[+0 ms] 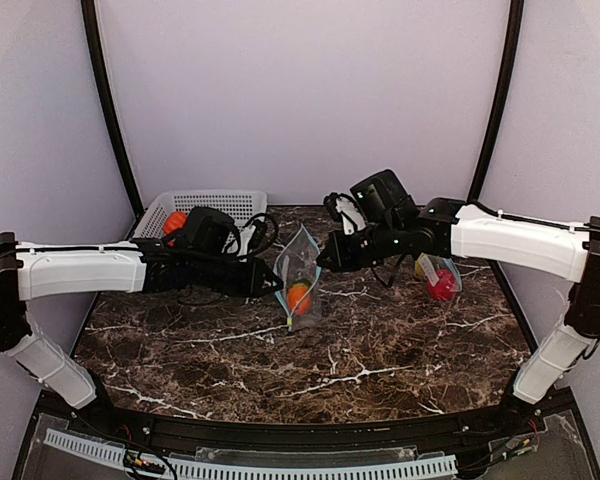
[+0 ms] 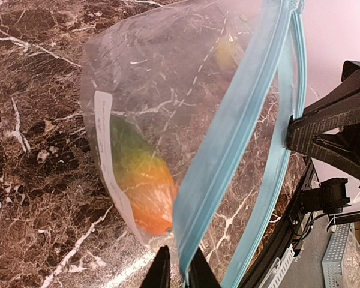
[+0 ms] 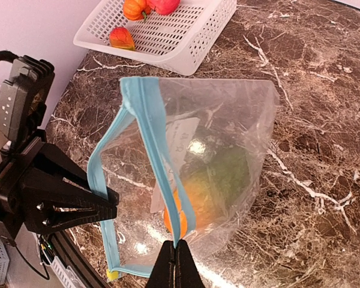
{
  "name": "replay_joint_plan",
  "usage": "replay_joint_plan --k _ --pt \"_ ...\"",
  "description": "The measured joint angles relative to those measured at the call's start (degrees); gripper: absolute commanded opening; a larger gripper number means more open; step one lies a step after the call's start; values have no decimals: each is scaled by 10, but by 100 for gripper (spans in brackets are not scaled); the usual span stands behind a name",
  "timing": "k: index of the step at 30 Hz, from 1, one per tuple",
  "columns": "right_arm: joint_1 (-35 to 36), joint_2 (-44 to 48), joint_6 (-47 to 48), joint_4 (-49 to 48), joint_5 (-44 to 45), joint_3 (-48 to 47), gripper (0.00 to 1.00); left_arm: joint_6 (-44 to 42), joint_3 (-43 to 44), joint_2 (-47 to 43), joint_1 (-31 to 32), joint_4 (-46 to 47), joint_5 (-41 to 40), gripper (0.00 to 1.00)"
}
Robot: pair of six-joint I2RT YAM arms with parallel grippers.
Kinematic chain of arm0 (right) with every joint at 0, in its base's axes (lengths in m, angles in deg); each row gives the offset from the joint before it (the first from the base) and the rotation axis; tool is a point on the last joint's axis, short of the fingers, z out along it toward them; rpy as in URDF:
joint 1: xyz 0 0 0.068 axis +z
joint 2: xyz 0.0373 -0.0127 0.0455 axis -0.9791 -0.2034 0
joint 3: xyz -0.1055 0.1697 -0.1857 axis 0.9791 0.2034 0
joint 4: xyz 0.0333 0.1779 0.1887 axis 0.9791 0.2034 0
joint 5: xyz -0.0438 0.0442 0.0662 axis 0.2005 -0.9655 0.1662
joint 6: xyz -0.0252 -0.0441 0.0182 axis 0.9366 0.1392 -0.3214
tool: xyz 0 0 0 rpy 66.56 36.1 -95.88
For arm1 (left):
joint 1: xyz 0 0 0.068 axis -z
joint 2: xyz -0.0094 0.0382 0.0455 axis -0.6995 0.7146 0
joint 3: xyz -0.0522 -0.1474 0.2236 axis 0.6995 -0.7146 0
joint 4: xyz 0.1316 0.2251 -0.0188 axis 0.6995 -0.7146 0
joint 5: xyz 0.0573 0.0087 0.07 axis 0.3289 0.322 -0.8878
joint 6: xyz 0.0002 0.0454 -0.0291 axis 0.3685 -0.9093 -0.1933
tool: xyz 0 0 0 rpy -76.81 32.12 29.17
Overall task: Place the food in the zip-top bag and seal the zipper
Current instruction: Adjust the zipper food storage bag at the center of the board.
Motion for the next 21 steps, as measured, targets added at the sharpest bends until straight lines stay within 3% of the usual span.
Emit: replay_joint_plan --k 6,8,11,14,21 --pt "0 0 -2 -4 -4 6 0 -4 0 8 0 -1 -3 25" --pt "0 0 -2 -5 -5 7 0 -5 0 8 0 -1 -4 32" --pt "0 0 -2 -6 -7 7 0 -8 0 5 0 -2 -8 55" --pt "0 0 -3 -7 -9 7 0 -8 0 -5 0 -8 -16 70" --pt "0 0 -3 -8 -12 7 0 -18 -1 -37 0 -16 -31 85"
